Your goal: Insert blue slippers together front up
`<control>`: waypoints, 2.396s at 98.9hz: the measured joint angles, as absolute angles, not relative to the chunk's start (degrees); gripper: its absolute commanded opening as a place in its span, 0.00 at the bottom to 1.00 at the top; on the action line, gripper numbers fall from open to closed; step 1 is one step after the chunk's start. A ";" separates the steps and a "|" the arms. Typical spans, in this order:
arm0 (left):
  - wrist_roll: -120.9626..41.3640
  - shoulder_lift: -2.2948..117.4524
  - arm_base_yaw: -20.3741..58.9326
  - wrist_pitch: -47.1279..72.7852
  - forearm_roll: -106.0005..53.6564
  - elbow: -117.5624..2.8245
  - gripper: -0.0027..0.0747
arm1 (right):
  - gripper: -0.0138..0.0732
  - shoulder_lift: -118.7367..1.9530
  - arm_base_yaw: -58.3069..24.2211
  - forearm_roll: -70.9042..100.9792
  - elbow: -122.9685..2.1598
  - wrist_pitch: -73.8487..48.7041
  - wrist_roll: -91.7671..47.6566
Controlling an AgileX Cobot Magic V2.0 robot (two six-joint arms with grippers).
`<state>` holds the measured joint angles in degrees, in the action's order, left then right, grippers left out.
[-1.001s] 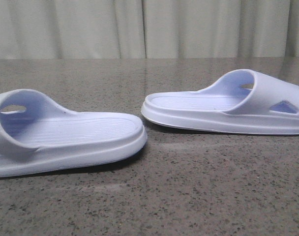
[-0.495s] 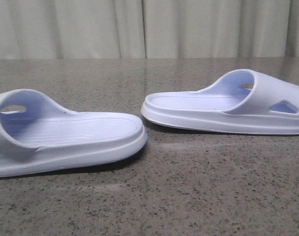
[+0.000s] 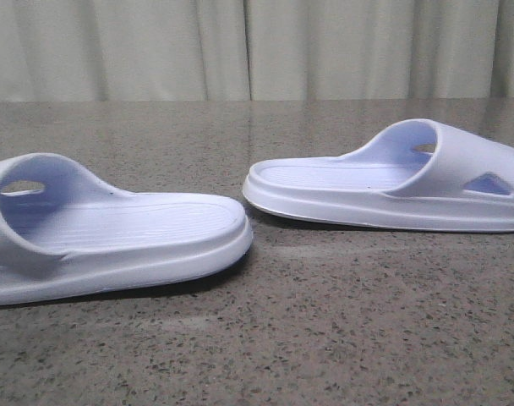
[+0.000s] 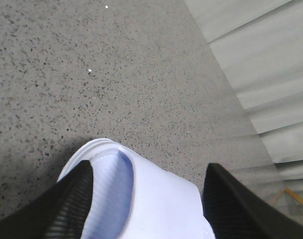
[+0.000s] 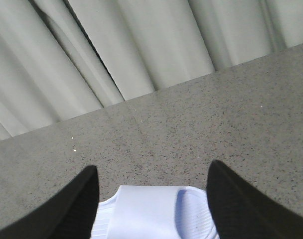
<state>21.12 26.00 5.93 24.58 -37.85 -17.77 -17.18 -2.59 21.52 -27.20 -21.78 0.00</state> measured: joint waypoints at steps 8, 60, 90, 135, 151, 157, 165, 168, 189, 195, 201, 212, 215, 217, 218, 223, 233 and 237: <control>21.89 26.00 5.93 24.34 -38.08 -17.40 0.58 | 0.62 -17.18 -2.59 21.52 -27.20 -21.78 0.00; 22.48 29.44 5.93 22.41 -42.62 -15.62 0.58 | 0.62 -17.18 -2.59 21.65 -27.20 -21.73 0.00; 22.50 29.44 5.93 21.23 -40.46 -15.62 0.53 | 0.62 -17.18 -2.59 21.65 -27.20 -21.73 0.33; 22.50 35.52 5.93 20.78 -40.01 -15.62 0.53 | 0.62 -17.18 -2.59 21.65 -27.20 -21.73 0.00; 22.61 36.62 5.93 20.74 -40.01 -15.62 0.53 | 0.62 -17.18 -2.59 21.65 -27.20 -21.73 0.00; 22.61 36.88 5.93 20.74 -40.01 -15.62 0.53 | 0.62 -17.18 -2.59 21.65 -27.20 -21.73 0.33; 22.61 36.97 5.93 20.85 -40.01 -15.62 0.53 | 0.62 -17.18 -2.59 21.65 -27.20 -21.73 0.33; 22.61 36.97 5.93 20.99 -40.01 -15.62 0.53 | 0.62 -17.18 -2.59 21.65 -27.20 -21.73 0.33; 22.61 37.44 5.93 22.70 -40.22 -15.62 0.53 | 0.62 -17.18 -2.59 21.65 -27.20 -21.50 0.33; 22.61 37.44 5.93 22.98 -40.47 -15.62 0.53 | 0.62 -17.18 -2.59 21.65 -27.20 -21.33 0.33; 22.61 37.44 5.93 23.12 -40.63 -15.62 0.53 | 0.62 -17.18 -2.59 21.65 -27.20 -21.33 0.00; 22.61 37.44 5.93 23.70 -40.87 -15.62 0.53 | 0.62 -17.18 -2.59 21.65 -27.20 -21.33 0.33; 22.61 37.44 5.93 23.93 -40.92 -15.62 0.53 | 0.62 -17.18 -2.59 21.65 -27.20 -21.33 0.33; 22.61 37.44 5.93 24.21 -41.02 -15.62 0.53 | 0.62 -17.18 -2.59 21.65 -27.20 -21.33 0.33; 22.61 37.44 5.93 24.19 -41.02 -15.62 0.53 | 0.62 -17.18 -2.59 21.65 -27.20 -21.33 0.33; 22.61 37.44 5.93 24.62 -41.02 -15.62 0.53 | 0.62 -17.18 -2.59 21.65 -27.20 -21.33 0.33; 22.61 37.44 5.93 24.87 -41.31 -15.62 0.53 | 0.62 -17.18 -2.59 21.65 -27.20 -21.24 0.33; 22.61 37.44 5.93 24.87 -41.54 -15.62 0.53 | 0.62 -17.18 -2.59 21.65 -27.20 -21.24 0.33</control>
